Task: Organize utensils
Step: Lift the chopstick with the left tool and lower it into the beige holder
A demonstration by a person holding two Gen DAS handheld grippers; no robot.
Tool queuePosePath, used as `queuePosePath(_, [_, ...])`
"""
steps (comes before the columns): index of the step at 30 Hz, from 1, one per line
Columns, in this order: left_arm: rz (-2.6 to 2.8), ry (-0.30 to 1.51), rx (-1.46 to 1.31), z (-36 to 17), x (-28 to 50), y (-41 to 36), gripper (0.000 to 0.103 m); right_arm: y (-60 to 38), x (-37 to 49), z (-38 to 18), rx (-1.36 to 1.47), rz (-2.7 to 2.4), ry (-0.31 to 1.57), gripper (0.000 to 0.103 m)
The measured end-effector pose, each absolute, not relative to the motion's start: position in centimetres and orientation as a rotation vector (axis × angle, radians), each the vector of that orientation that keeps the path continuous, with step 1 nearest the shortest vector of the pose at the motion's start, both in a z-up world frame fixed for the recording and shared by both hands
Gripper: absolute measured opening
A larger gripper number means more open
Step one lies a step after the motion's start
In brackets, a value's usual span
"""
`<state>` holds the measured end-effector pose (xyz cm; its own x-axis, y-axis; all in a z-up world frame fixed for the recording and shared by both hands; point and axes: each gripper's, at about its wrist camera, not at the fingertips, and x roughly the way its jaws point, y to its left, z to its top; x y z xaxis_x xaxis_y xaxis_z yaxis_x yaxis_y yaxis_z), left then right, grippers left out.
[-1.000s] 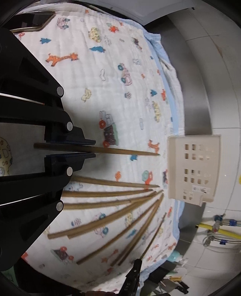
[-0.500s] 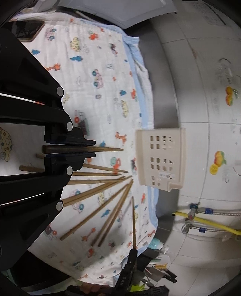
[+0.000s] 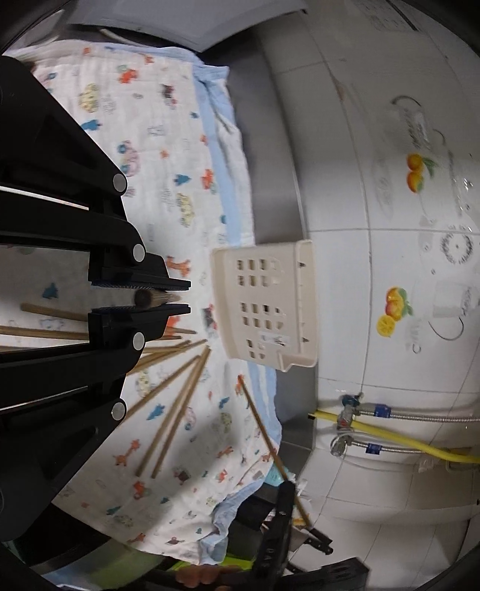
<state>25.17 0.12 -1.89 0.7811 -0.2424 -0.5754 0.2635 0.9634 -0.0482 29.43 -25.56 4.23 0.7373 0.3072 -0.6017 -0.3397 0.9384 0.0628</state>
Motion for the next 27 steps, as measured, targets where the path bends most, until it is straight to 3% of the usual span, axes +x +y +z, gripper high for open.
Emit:
queuePosePath(12, [-0.3,0.572,0.081,3.3,29.4,-0.7,0.006,-24.4,34.8,10.3,-0.119,0.372,0.647,0.006])
queuePosePath(27, [-0.259,0.324,0.11,14.5,34.2,-2.3,0.006,-20.0,42.1,7.2,-0.274,0.367,0.839,0.006])
